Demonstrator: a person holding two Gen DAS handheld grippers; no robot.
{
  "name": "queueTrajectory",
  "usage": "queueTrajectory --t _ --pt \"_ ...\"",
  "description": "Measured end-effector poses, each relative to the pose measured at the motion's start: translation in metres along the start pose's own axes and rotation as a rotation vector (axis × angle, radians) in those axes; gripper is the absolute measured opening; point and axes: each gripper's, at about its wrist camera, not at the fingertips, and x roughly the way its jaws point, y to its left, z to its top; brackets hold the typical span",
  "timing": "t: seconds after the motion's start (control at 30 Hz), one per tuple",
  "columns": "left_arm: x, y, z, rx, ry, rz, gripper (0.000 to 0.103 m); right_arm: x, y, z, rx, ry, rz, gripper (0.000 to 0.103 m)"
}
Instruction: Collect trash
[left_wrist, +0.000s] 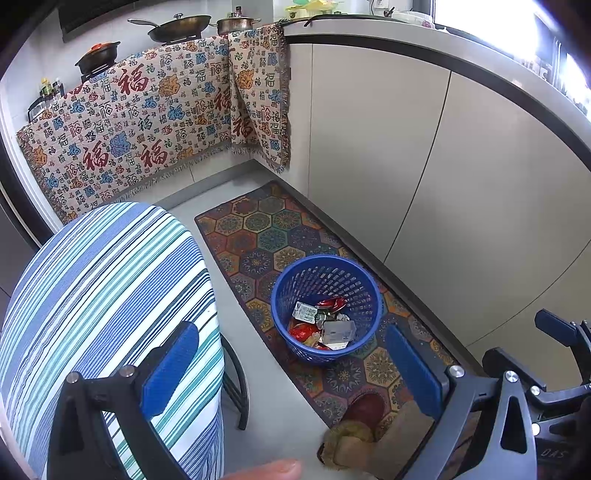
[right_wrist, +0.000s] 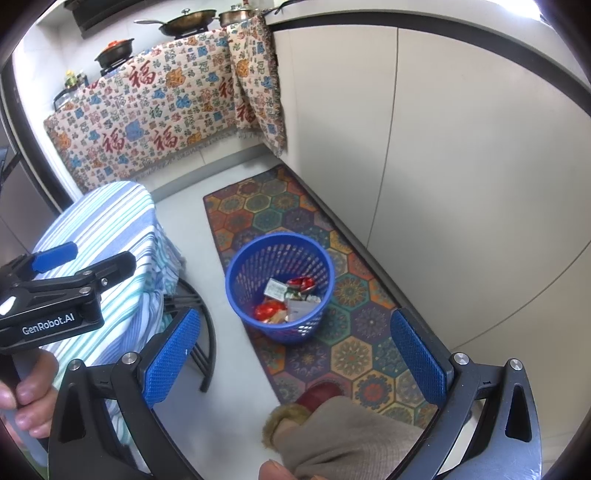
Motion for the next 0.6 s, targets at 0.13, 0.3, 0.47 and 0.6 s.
queueTrajectory --t 0.13,0.3,0.47,0.6 --pt "-0.0003 -0.0006 -0.0004 0.005 0.0 -0.004 0.103 -0.0006 -0.0016 0.0001 0.003 -0.004 -0.001 0.103" --pt "0.0008 -0.0004 -0.0006 0.008 0.006 -0.007 0.103 0.0003 -0.003 0.0009 0.008 -0.003 -0.004 0.103" --pt "0.0015 -0.0008 0.0006 0.006 0.009 -0.008 0.103 0.002 -0.0053 0.002 0.01 0.003 -0.002 0.103" --pt "0.0017 -0.0032 0.0004 0.011 0.008 -0.008 0.103 0.0021 -0.006 0.0016 0.013 0.006 -0.001 0.103"
